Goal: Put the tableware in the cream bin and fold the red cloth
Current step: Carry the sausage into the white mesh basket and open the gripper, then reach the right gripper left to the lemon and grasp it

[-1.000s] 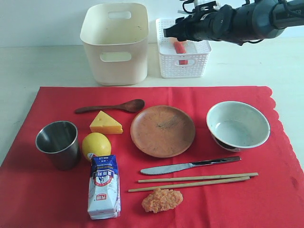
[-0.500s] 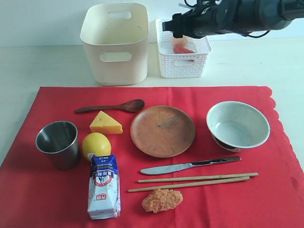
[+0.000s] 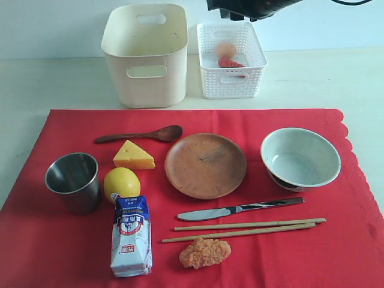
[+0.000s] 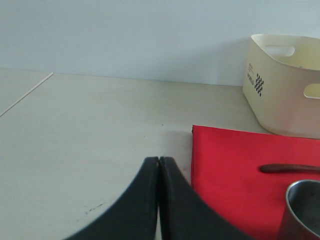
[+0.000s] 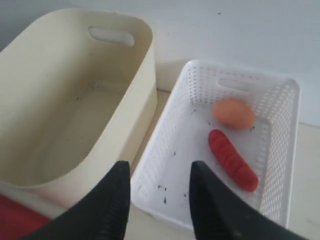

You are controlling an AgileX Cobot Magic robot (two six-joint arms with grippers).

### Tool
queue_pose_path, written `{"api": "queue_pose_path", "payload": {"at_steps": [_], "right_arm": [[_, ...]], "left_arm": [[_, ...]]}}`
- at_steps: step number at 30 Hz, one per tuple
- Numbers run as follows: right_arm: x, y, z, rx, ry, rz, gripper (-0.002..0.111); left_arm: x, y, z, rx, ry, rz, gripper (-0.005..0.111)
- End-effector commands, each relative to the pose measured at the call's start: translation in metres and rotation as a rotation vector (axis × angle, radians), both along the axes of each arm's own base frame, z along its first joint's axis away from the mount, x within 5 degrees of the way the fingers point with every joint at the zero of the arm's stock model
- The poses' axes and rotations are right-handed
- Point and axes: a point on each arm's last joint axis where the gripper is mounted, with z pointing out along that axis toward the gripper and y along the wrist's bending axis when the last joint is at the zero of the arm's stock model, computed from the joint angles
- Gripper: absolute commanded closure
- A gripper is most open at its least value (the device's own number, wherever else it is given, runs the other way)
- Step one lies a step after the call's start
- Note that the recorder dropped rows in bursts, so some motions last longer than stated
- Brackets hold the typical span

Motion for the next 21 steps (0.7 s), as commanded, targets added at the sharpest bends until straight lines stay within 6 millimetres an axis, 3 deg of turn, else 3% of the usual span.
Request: {"api": "queue_pose_path", "payload": {"at_steps": [1, 7, 11, 21], "right_arm": [[-0.014, -0.001, 0.012, -0.03, 0.074, 0.062, 0.085], [-0.033, -0.003, 0.018, -0.03, 0.134, 0.09, 0.107], [-0.053, 0.004, 0.016, -0.056, 0.145, 0.142, 0.108], [-0.109, 0.068, -0.016, -0.125, 0.211, 0.362, 0.108]], "left_arm": [[0.0, 0.0, 0.0, -0.006, -0.004, -0.006, 0.104], [0.0, 0.0, 0.0, -0.006, -0.004, -0.006, 0.104], [0.0, 0.0, 0.0, -0.006, -0.004, -0.006, 0.104], [0.0, 0.0, 0.0, -0.006, -0.004, -0.006, 0.104]]}}
